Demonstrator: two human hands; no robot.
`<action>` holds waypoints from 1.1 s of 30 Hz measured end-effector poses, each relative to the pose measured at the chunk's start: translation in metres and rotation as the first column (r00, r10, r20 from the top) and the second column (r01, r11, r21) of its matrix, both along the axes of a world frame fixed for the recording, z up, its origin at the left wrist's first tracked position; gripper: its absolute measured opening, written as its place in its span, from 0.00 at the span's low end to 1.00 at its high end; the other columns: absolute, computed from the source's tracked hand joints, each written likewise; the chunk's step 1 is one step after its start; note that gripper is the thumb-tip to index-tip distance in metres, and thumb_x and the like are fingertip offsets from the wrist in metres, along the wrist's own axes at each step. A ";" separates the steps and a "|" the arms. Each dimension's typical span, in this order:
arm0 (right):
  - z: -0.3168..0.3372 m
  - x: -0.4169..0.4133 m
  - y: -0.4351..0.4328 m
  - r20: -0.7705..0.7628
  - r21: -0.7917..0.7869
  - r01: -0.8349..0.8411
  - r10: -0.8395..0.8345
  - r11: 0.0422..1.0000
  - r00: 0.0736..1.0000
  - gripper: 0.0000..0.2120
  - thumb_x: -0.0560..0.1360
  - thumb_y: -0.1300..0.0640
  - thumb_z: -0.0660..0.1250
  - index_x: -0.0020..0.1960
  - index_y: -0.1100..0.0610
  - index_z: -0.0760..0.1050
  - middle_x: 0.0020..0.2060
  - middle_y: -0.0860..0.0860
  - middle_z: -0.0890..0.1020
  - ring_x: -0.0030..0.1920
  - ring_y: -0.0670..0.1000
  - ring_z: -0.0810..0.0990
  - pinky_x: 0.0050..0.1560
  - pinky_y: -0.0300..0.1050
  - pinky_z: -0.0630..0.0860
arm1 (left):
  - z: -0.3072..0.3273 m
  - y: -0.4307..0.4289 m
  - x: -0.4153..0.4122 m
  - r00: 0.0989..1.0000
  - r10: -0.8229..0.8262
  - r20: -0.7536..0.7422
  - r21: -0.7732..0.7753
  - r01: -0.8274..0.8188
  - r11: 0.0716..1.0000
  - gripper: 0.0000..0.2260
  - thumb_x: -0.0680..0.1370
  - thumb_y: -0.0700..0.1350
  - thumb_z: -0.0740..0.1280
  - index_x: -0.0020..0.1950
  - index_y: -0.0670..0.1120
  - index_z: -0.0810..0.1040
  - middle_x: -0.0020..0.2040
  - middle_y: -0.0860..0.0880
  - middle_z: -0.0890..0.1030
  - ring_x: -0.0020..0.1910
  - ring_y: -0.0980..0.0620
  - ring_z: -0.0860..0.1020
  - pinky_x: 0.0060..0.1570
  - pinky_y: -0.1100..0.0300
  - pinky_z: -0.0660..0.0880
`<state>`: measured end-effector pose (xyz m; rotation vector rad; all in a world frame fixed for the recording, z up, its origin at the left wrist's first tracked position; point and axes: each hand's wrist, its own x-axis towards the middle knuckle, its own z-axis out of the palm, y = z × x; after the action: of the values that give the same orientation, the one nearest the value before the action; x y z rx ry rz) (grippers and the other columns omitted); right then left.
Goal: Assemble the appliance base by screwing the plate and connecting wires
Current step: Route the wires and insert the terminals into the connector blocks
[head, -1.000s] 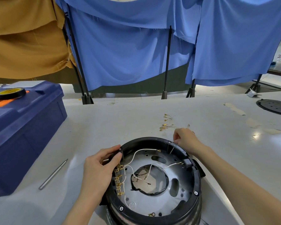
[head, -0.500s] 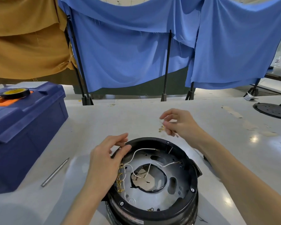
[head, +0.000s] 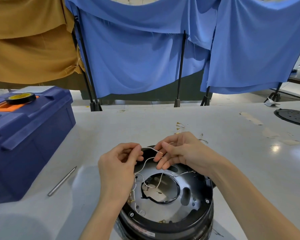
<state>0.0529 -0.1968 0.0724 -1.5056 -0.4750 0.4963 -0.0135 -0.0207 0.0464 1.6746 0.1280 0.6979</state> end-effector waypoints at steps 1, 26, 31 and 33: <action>0.000 0.000 -0.002 -0.013 0.014 -0.022 0.022 1.000 1.000 0.08 0.79 0.67 0.64 0.54 0.72 0.77 0.42 0.66 0.83 0.38 0.60 0.85 0.40 0.43 0.82 | 0.001 -0.001 -0.001 1.000 0.009 0.007 -0.009 -0.008 1.000 0.03 0.74 0.41 0.73 0.42 0.48 0.83 0.35 0.53 0.85 0.36 0.55 0.83 0.40 0.65 0.79; -0.023 0.015 -0.028 0.523 -0.089 0.579 -0.457 0.810 0.720 0.07 0.76 0.63 0.69 0.42 0.55 0.83 0.35 0.48 0.85 0.40 0.47 0.83 0.43 0.36 0.77 | 0.002 -0.017 0.000 0.858 -0.405 -0.314 0.390 0.506 0.770 0.05 0.77 0.44 0.69 0.41 0.49 0.80 0.31 0.53 0.78 0.29 0.59 0.74 0.34 0.67 0.72; -0.040 0.020 -0.036 0.430 -0.215 0.506 -0.385 0.835 0.817 0.04 0.77 0.59 0.70 0.47 0.56 0.84 0.43 0.47 0.86 0.47 0.44 0.84 0.51 0.38 0.77 | 0.001 -0.040 0.010 0.827 -0.407 -0.388 0.582 0.562 0.588 0.04 0.77 0.46 0.68 0.44 0.49 0.80 0.41 0.53 0.76 0.40 0.57 0.73 0.44 0.62 0.71; -0.046 0.020 -0.037 0.366 -0.184 0.487 -0.400 0.854 0.840 0.05 0.77 0.60 0.69 0.48 0.58 0.84 0.44 0.49 0.86 0.48 0.46 0.84 0.55 0.41 0.78 | 0.001 -0.048 0.014 0.831 -0.397 -0.390 0.608 0.556 0.566 0.04 0.78 0.47 0.68 0.45 0.49 0.81 0.44 0.52 0.72 0.42 0.58 0.71 0.45 0.64 0.69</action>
<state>0.0725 -0.2334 0.0260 -1.9081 -0.2866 -0.0617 0.0006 -0.0686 0.0478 2.3878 -0.5160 0.1155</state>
